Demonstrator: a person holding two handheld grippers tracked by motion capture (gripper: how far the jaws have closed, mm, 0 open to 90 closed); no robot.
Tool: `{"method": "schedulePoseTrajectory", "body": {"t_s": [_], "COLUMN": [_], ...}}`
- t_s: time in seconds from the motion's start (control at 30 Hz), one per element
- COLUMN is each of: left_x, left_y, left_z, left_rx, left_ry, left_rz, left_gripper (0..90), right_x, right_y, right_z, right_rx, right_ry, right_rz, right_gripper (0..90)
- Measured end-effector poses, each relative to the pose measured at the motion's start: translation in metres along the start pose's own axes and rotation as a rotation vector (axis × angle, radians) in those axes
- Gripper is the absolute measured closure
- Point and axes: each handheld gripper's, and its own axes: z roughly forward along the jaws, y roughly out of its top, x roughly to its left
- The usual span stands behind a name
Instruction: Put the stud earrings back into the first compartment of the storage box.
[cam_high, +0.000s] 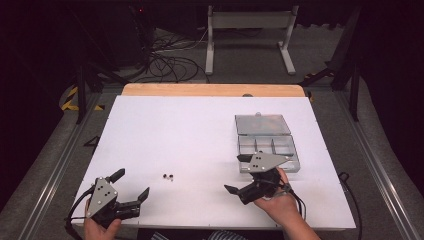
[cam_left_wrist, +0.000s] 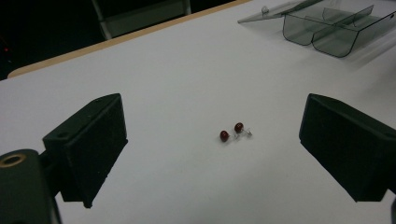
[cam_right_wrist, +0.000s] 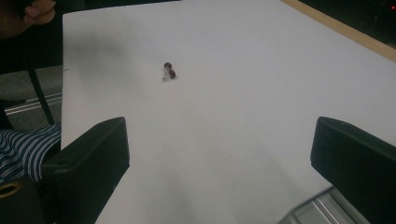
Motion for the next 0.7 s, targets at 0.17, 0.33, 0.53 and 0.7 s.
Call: {"method": "schedulePoseTrajectory", "body": {"t_s": [0.17, 0.33, 0.53, 0.7], "left_x": [0.001, 0.002, 0.001, 0.001], "left_y": [0.000, 0.000, 0.000, 0.000], "left_z": [0.000, -0.001, -0.001, 0.000], "left_rx": [0.002, 0.002, 0.003, 0.006], "left_ry": [0.000, 0.002, -0.001, -0.001], "left_rz": [0.001, 0.003, 0.004, 0.002], "left_gripper": [8.0, 8.0, 8.0, 8.0], "right_x": [0.005, 0.011, 0.014, 0.018], "right_y": [0.012, 0.023, 0.031, 0.038], "right_z": [0.020, 0.039, 0.059, 0.074], "right_rx": [0.011, 0.019, 0.019, 0.024], "right_ry": [0.037, 0.065, 0.098, 0.118], "right_rz": [-0.015, -0.035, -0.036, -0.043], "right_gripper": [5.1, 5.1, 5.1, 5.1]}}
